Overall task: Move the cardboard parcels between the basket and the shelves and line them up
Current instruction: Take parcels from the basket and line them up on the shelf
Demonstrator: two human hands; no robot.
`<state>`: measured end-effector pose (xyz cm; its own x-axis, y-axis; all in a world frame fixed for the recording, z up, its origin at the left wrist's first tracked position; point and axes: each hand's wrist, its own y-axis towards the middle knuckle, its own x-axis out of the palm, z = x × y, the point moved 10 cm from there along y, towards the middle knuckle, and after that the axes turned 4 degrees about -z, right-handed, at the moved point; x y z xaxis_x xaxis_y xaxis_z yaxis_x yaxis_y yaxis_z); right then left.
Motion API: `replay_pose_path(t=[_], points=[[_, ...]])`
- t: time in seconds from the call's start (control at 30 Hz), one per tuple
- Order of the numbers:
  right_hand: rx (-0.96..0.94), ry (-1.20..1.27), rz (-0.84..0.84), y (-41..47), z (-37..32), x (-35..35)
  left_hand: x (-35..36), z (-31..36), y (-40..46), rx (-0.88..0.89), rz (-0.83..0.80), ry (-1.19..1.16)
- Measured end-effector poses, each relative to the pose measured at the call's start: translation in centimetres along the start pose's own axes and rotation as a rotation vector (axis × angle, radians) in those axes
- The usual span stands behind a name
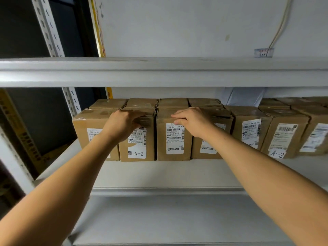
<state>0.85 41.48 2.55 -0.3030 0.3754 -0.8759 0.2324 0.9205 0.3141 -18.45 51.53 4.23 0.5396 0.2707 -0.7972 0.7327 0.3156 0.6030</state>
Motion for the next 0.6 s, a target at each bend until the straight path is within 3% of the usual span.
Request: replay_pose_path(t=[0.17,0.3,0.4,0.6], points=[[0.037,0.013,-0.022,-1.4,2.9,-2.8,-0.9,5.3,2.0,0.06,0.094,-0.01],[0.153,-0.092,-0.024,-3.5,8.1,-6.7,1.6,11.1,5.3,0.15,-0.002,-0.055],[0.198,-0.094,-0.114,-4.4,10.1,-6.5,4.5,13.6,7.7,0.104,-0.133,-0.076],[0.086,0.042,-0.127,-4.3,11.7,-6.2,6.7,12.6,8.2,0.036,-0.193,-0.142]])
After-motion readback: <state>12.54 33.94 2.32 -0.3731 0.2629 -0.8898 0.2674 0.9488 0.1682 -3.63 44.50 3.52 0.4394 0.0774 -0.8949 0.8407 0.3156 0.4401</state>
